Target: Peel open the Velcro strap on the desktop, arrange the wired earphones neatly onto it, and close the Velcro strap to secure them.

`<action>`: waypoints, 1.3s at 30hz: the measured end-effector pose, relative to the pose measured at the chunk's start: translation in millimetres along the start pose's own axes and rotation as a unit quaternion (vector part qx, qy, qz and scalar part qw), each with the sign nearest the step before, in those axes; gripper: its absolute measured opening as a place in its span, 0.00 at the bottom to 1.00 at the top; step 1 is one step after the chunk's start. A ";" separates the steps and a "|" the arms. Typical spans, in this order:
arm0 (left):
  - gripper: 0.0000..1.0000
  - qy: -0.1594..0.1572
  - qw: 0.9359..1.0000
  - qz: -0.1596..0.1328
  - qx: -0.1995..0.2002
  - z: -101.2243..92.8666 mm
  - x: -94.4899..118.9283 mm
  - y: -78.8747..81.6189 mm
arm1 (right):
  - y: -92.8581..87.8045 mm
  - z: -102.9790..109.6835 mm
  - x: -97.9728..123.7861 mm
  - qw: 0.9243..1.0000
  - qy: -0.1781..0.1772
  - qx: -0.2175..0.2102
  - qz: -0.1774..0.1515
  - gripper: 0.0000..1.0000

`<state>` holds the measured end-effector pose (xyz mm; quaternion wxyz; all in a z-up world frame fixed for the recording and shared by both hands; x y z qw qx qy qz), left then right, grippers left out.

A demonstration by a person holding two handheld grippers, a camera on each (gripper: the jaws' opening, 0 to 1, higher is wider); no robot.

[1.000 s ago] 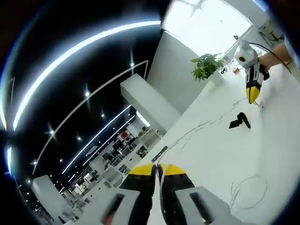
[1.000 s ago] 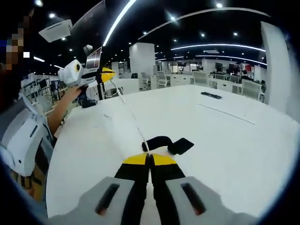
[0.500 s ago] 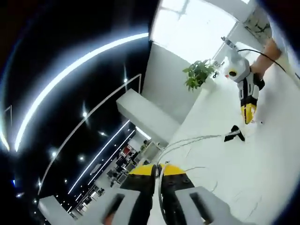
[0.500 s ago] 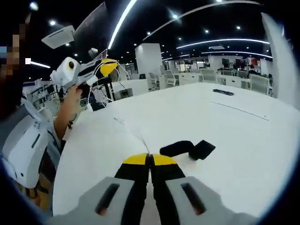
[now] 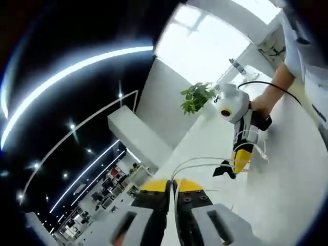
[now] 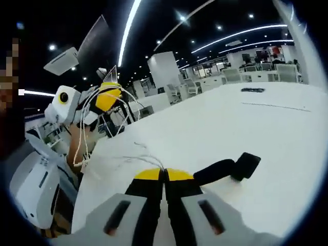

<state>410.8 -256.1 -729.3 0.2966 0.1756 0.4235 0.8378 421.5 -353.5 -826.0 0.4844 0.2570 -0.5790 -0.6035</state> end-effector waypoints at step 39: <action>0.07 -0.056 0.998 0.011 -0.033 -59.3 -50.6 -0.6 | 28.1 -13.3 17.3 0.981 -0.090 0.143 -0.095 0.04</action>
Point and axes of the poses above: the point that each gripper's makers call its tool centre point, and the gripper's own axes: x roughly backward along the fingers, z roughly to its left, y roughly out of its top, the point moved 1 cm from there along x, roughly backward along the fingers, and after that the axes turned 7 degrees about x, right-handed, at the moved point
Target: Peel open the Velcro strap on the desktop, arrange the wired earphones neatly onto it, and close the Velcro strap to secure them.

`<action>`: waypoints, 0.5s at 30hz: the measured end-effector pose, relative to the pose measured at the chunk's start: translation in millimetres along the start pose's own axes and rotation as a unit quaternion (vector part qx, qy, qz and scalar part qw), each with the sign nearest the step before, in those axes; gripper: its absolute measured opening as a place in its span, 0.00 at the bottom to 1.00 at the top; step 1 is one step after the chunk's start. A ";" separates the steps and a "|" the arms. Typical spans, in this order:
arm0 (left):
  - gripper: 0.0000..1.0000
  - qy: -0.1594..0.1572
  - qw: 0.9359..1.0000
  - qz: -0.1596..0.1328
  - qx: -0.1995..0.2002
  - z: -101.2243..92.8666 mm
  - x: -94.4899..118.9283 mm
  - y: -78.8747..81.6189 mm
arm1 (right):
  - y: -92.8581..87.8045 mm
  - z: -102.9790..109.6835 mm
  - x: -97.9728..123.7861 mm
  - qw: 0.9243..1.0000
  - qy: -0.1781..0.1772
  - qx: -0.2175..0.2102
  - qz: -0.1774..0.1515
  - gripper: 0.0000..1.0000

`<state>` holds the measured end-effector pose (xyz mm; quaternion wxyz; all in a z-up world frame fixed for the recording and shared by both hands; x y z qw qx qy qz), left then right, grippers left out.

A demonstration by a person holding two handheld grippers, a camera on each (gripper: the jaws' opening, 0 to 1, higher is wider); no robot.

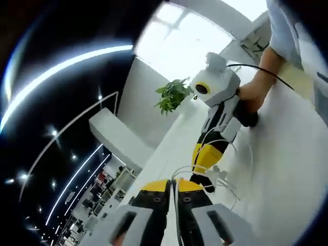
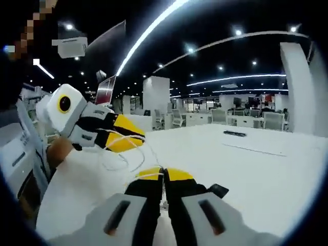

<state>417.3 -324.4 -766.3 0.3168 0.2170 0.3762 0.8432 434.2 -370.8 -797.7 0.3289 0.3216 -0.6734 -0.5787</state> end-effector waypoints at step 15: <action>0.07 -0.011 1.000 0.002 0.001 -5.4 -4.6 1.1 | -31.4 -12.7 25.4 0.993 -0.022 0.078 0.080 0.11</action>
Point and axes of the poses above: the point that each gripper's makers call its tool centre point, and the gripper's own axes: x roughly backward along the fingers, z roughly to its left, y roughly out of its top, the point moved 1 cm from there along x, roughly backward along the fingers, and after that the axes turned 7 degrees about x, right-handed, at the moved point
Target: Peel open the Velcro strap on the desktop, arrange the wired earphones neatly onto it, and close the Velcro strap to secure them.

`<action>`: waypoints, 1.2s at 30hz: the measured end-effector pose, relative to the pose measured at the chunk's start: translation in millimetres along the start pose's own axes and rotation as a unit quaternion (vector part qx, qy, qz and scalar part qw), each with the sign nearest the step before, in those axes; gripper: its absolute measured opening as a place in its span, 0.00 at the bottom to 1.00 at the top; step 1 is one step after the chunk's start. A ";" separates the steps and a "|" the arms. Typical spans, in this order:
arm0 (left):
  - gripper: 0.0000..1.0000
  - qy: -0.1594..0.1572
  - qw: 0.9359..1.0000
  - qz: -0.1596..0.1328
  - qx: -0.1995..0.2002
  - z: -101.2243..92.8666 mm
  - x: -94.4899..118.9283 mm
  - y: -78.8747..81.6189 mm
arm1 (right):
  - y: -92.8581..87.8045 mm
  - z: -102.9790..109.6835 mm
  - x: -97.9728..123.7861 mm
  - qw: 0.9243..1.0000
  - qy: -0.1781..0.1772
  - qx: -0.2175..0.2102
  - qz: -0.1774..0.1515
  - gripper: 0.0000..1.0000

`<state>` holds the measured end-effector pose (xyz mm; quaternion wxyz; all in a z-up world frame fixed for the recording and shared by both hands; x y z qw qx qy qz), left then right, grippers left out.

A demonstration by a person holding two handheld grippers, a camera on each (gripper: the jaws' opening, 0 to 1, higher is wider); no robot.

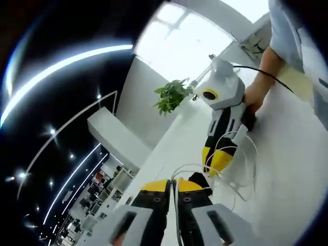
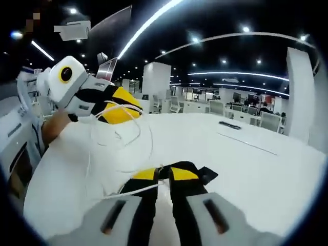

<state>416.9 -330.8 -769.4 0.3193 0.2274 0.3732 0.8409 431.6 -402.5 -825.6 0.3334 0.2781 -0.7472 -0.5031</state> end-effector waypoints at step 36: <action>0.07 -0.007 0.998 0.051 -0.040 -9.1 -13.4 -9.8 | 30.3 13.0 45.1 0.996 0.064 -0.052 -0.034 0.14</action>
Point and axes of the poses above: the point that each gripper's makers call its tool centre point, and the gripper's own axes: x roughly backward along the fingers, z roughly to its left, y roughly out of its top, the point moved 1 cm from there along x, roughly backward along the fingers, and after that the axes turned 7 degrees about x, right-handed, at the moved point
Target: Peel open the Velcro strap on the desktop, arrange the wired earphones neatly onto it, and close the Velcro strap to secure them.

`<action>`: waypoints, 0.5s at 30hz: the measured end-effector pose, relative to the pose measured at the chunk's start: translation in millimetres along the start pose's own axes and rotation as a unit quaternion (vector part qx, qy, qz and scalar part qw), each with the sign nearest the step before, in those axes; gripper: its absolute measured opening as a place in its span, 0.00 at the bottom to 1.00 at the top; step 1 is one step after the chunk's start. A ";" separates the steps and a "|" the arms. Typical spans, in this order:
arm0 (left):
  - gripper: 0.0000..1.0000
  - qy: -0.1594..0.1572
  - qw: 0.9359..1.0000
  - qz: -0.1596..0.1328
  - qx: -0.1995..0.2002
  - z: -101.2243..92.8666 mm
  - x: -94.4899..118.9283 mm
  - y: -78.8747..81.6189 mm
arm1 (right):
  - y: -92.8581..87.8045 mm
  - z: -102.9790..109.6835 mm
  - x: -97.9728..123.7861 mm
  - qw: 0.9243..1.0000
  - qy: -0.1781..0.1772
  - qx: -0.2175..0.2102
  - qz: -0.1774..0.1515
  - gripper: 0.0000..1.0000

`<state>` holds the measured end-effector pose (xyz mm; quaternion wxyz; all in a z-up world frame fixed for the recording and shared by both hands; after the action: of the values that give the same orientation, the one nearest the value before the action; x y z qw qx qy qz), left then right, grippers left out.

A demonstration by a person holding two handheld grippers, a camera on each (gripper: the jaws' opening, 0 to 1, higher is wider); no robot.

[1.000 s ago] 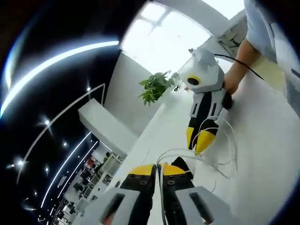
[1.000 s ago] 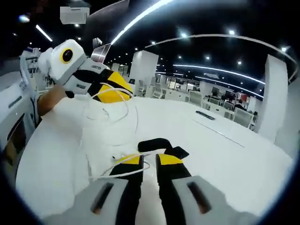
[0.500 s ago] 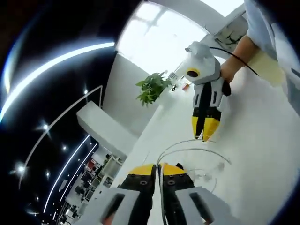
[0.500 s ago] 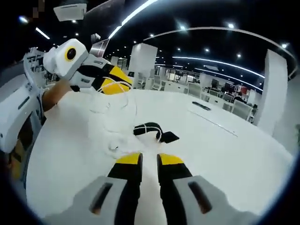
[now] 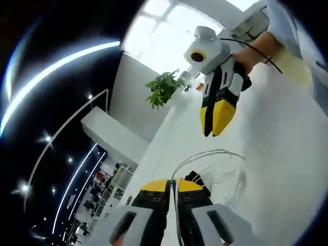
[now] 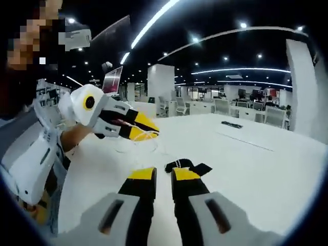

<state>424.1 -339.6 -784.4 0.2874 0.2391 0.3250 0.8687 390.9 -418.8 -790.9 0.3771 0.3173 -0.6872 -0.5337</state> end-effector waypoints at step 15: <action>0.07 -0.001 0.995 0.075 0.067 1.2 29.6 -40.2 | 6.0 55.3 -52.9 0.996 0.083 0.007 0.012 0.15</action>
<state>417.3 -294.7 -805.1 0.2054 0.2826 0.3630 0.8638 370.5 -345.7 -802.6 0.4371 0.3543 -0.6611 -0.4963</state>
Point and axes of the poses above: the point that each gripper's makers call its tool centre point, and the gripper's own axes: x roughly backward along the fingers, z roughly to its left, y roughly out of its top, the point moved 1 cm from there along x, roughly backward along the fingers, and after that the axes turned 7 degrees about x, right-handed, at the moved point
